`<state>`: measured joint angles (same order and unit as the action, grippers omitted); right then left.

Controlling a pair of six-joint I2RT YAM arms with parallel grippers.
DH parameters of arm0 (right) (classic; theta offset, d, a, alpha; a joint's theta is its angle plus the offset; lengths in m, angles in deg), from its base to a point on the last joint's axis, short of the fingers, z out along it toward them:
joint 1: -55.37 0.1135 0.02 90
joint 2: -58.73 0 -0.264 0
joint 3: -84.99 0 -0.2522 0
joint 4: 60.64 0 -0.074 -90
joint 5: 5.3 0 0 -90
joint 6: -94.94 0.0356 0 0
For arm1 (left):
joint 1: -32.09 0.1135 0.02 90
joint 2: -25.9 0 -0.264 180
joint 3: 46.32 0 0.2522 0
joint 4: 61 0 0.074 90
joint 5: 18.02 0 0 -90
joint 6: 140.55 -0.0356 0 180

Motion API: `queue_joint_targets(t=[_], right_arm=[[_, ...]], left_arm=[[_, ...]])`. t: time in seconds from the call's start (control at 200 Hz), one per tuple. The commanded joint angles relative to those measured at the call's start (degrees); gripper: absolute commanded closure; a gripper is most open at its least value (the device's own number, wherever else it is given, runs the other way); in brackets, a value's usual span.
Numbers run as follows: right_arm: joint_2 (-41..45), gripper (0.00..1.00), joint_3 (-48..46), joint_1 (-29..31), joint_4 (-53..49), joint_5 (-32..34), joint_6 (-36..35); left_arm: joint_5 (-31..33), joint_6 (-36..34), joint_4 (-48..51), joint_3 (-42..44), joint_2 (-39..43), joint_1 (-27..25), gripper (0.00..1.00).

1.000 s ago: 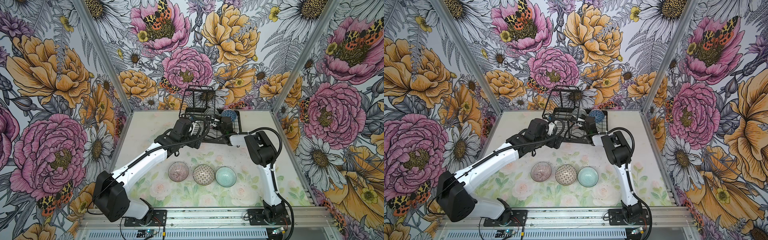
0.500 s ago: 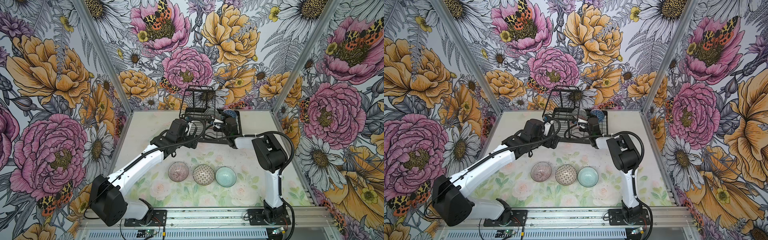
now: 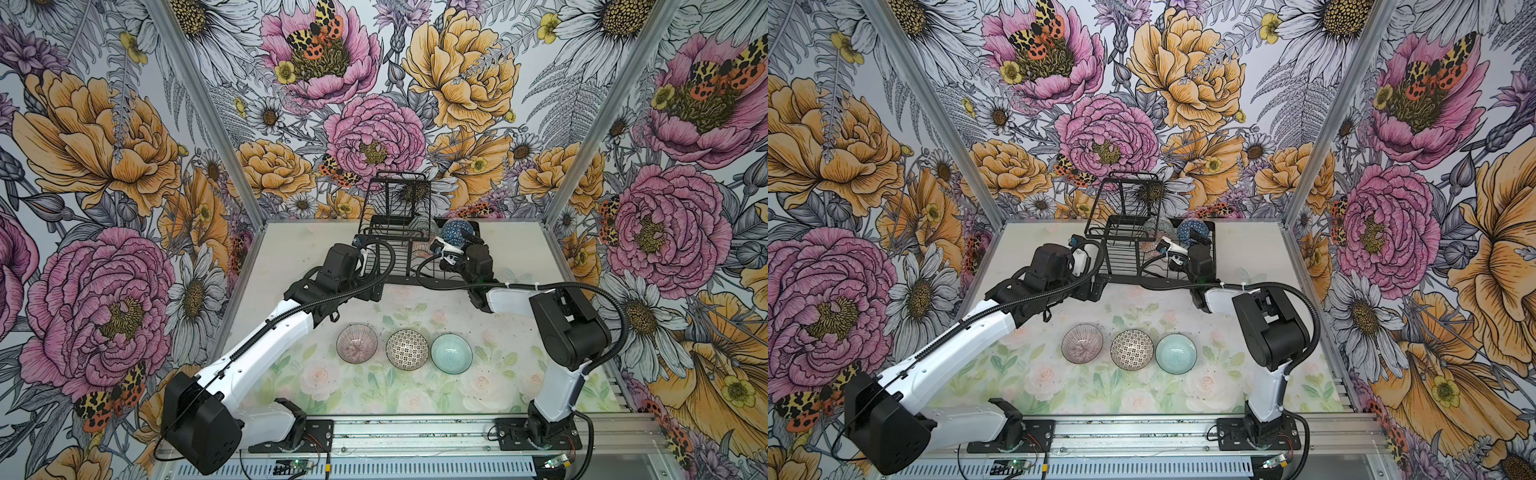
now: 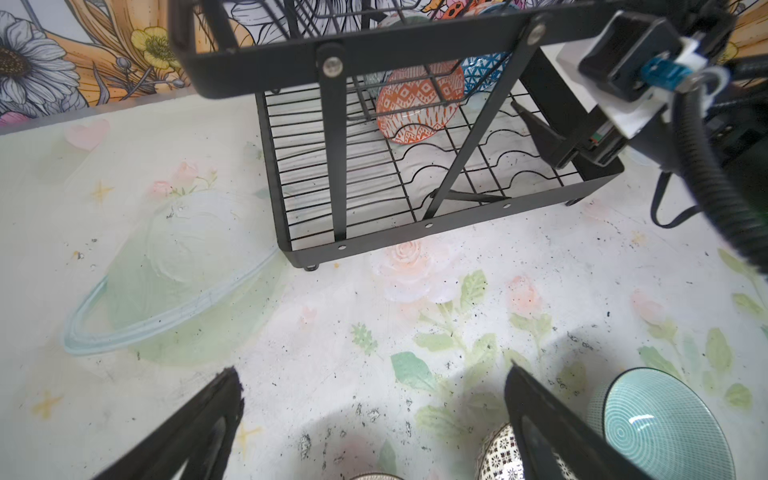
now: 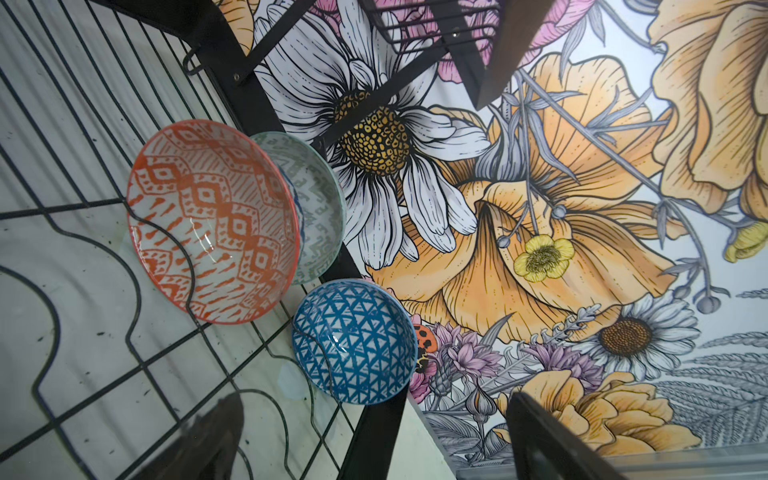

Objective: Load the bowls into the dish rack
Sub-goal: 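Open and withdraw the right gripper while the left gripper moves to the purple-striped bowl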

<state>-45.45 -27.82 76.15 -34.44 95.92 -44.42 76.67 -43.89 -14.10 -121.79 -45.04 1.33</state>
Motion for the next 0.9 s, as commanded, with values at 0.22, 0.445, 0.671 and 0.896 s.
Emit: queue_joint_targets(t=[0.22,0.445,0.671,0.896], right_arm=[[14.56,0.01,1.54,1.02,-24.91,7.72,22.89],[19.07,0.01,8.7,0.94,-47.07,4.71,41.36],[18.86,0.01,14.64,-2.68,-58.7,-4.61,53.16],[18.27,0.0,16.04,-4.87,-60.2,-10.8,56.03]], left_arm=[[3.81,6.83,4.84,6.34,5.52,1.8,0.01],[6.01,11.1,7.99,10.61,6.33,2.29,0.01],[6.13,15.83,9.37,13.92,6.86,2.63,0.01],[5.79,20.34,9.28,17.72,6.88,2.73,0.01]])
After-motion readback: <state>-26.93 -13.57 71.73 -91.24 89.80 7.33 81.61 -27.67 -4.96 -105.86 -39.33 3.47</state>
